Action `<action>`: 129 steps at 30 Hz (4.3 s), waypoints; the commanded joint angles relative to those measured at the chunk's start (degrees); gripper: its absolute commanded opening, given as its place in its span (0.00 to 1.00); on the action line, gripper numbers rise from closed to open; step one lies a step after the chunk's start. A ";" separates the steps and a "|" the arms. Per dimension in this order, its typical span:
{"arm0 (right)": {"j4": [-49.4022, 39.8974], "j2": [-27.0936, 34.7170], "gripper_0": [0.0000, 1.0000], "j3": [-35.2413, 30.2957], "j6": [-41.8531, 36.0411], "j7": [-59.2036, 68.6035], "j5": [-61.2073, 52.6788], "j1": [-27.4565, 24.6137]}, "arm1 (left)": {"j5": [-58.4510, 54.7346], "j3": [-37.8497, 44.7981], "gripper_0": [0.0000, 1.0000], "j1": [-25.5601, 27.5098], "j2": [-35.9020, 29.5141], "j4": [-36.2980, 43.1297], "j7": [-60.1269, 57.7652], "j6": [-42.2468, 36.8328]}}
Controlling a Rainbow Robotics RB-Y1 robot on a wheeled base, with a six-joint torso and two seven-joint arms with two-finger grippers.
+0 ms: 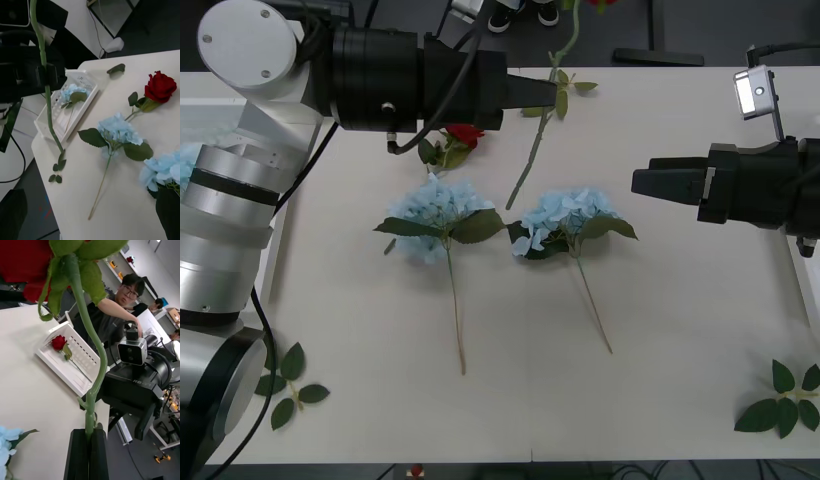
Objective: Place the red flowers into the right box and the blue flowers into the left box. If a person shows an open palm, hand one flower to the person first, then continue sorting.
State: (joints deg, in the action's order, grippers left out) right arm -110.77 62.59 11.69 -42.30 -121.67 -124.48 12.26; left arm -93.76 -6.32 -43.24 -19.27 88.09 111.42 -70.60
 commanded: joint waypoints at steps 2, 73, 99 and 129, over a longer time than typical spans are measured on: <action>-3.22 -3.70 1.00 3.34 7.67 2.67 -0.50 1.54 | -0.90 -3.70 0.00 -0.80 -1.12 2.88 1.61 3.37; -4.19 -3.53 0.00 15.20 24.10 2.23 -3.49 5.32 | -2.57 -7.66 1.00 -0.88 -0.06 3.14 2.58 6.27; 49.07 22.58 0.00 -4.22 -34.87 2.93 23.76 12.79 | 29.95 7.19 1.00 -3.70 1.08 3.76 -13.51 -19.66; 68.32 3.42 0.00 -4.22 -18.08 4.07 66.03 16.92 | 74.42 -6.69 1.00 -6.25 2.04 -1.25 -27.13 -19.13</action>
State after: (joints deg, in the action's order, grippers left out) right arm -42.23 65.01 7.78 -61.01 -119.97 -59.31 28.24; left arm -20.10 -14.28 -46.22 -18.40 88.95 86.45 -92.31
